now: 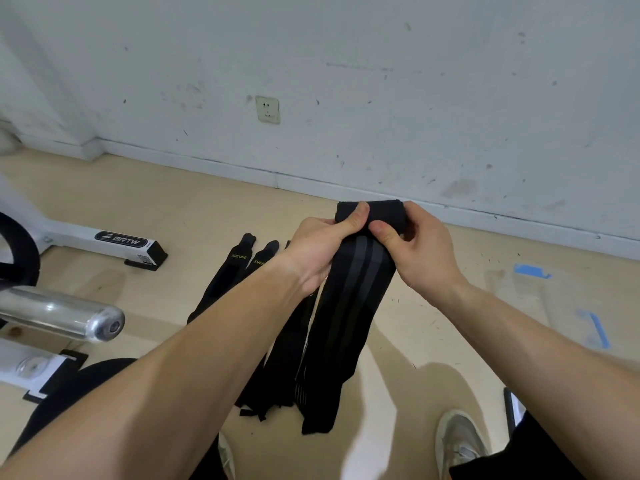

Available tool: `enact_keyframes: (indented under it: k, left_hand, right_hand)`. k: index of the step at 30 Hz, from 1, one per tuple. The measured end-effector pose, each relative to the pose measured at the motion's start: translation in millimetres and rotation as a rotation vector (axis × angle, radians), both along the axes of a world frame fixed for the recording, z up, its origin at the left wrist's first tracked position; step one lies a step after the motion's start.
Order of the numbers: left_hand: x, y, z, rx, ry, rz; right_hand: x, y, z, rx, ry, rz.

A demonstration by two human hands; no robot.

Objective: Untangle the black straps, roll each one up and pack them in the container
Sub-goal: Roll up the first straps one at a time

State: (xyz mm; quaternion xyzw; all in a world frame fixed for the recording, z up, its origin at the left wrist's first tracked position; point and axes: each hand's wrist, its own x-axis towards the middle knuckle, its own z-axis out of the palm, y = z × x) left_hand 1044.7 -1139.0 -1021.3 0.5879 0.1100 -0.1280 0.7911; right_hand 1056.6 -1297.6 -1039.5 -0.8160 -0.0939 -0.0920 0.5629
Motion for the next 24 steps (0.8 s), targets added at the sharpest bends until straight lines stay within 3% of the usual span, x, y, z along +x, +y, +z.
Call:
enact_keyframes:
  k: [5,9,11,15,20,24]
  left_hand:
    - [2,3,-8,0.051,0.027,0.009]
    - [5,6,-13,0.108,-0.024,0.013]
    - [6,6,-17,0.121,-0.030,0.044]
    - [7,6,-21,0.138,-0.105,0.086]
    - [14,14,-22,0.289,-0.256,0.071]
    - [12,12,-24,0.384,-0.317,0.028]
  right_hand:
    - [1,-2,-5,-0.040,0.037,0.059]
    - [-4,0,-6,0.331,0.399,0.195]
    - [-5,3,-8,0.379,0.512,0.184]
    - [-1,5,-10,0.412,0.530,0.148]
    - [3,3,4,0.467,0.573,0.247]
    - [8,1,3,0.425,0.570,0.181]
